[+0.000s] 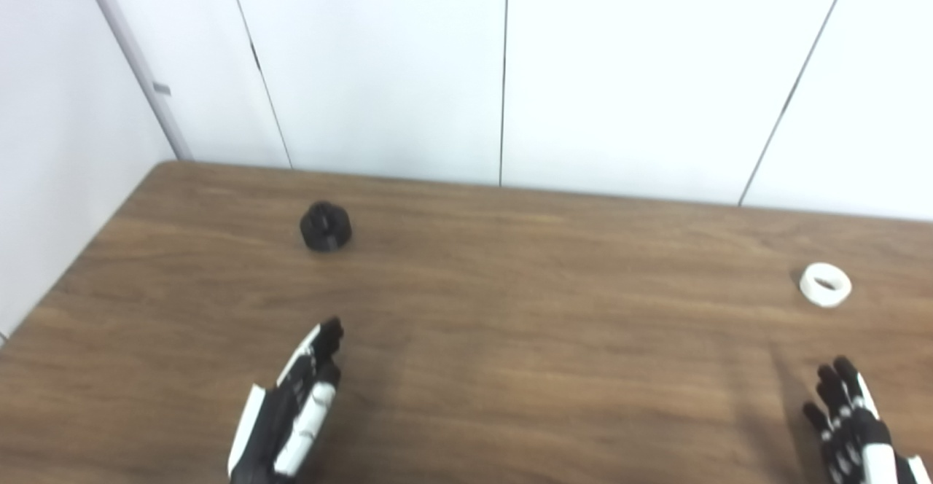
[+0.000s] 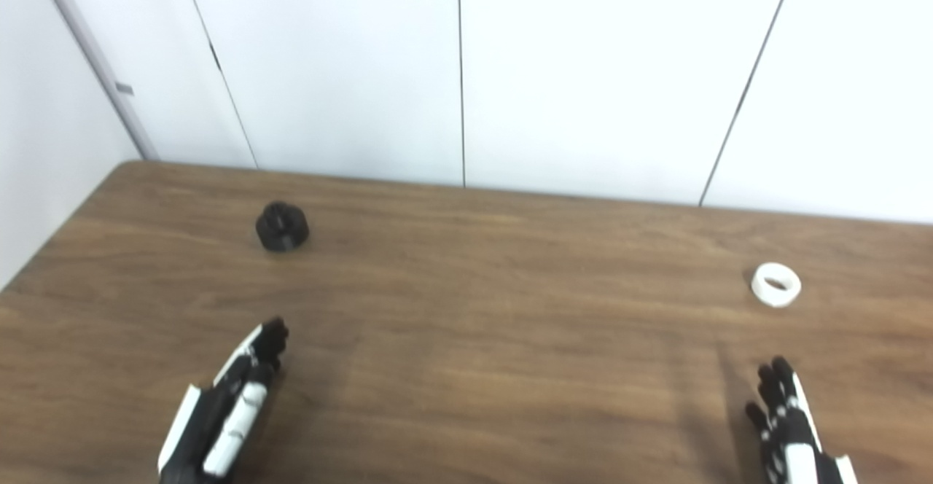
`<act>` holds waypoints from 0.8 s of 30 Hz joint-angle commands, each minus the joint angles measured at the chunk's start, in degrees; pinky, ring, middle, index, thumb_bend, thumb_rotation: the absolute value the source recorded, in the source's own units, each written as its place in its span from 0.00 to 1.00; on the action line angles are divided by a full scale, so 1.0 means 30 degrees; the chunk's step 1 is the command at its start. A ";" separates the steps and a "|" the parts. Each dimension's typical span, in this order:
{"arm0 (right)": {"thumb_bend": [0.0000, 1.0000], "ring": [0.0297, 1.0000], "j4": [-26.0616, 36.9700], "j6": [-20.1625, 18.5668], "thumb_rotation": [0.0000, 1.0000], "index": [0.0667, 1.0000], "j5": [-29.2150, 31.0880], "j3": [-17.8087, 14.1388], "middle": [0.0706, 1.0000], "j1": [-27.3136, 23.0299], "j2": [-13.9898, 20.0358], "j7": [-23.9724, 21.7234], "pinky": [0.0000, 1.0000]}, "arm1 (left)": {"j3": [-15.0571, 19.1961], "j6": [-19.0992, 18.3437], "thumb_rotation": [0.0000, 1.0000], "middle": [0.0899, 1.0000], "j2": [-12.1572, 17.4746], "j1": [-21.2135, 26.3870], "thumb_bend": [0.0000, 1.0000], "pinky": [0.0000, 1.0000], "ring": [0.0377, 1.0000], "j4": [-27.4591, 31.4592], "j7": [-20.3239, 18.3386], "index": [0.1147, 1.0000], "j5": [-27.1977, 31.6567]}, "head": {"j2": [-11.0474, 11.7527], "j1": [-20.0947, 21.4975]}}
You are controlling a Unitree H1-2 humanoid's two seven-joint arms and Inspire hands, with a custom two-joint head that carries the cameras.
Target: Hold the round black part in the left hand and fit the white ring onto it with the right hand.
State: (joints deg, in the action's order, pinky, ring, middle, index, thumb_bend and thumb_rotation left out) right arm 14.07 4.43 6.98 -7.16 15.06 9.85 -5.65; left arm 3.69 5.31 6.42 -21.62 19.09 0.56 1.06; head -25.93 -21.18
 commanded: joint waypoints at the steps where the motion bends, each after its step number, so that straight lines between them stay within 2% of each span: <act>1: 0.50 1.00 -0.0109 0.0739 1.00 1.00 0.0088 -0.0236 0.98 -0.0274 0.0236 -0.0025 1.00 | -0.0139 0.0419 0.78 0.93 -0.0810 0.0012 0.62 0.97 0.95 -0.0018 0.0261 0.92 -0.0157 | 0.0121 -0.0228; 6: 0.52 1.00 -0.0690 0.1223 1.00 1.00 0.0036 -0.0270 0.99 -0.0397 0.0386 -0.0130 1.00 | -0.0372 0.0537 0.77 0.94 -0.0786 0.0126 0.63 0.97 0.95 -0.0271 0.0503 0.91 -0.0404 | 0.0575 -0.0439; 10: 0.48 1.00 -0.1002 0.1520 1.00 1.00 0.0122 -0.0211 0.99 -0.0399 0.0475 -0.0190 1.00 | -0.0491 0.0389 0.77 0.93 -0.0741 0.0095 0.64 0.97 0.95 -0.0271 0.0646 0.91 -0.0552 | 0.0741 -0.0435; 18: 0.50 1.00 -0.1052 0.1924 1.00 1.00 0.0102 -0.0070 0.99 -0.0293 0.0440 -0.0226 1.00 | -0.0551 0.0297 0.77 0.93 -0.0626 -0.0008 0.61 0.95 0.95 -0.0091 0.0752 0.91 -0.0634 | 0.0420 -0.0062; 21: 0.52 1.00 -0.1017 0.1903 1.00 1.00 0.0011 -0.0090 0.99 -0.0289 0.0418 -0.0140 1.00 | -0.0478 0.0217 0.69 0.93 -0.0694 -0.0093 0.56 0.96 0.95 0.0155 0.0788 0.91 -0.0356 | 0.0334 0.0098; 24: 0.53 1.00 -0.0837 0.1693 1.00 1.00 -0.0192 -0.0111 0.98 -0.0267 0.0382 0.0006 1.00 | -0.0244 0.0063 0.53 0.92 -0.0724 -0.0118 0.57 0.94 0.94 0.0553 0.1087 0.91 -0.0703 | 0.0185 0.0259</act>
State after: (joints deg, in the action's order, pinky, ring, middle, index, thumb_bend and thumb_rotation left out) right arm 12.00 8.37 6.77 -7.30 14.19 11.04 -5.90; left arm 2.59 5.65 6.42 -21.43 18.65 2.91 0.02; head -25.31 -20.39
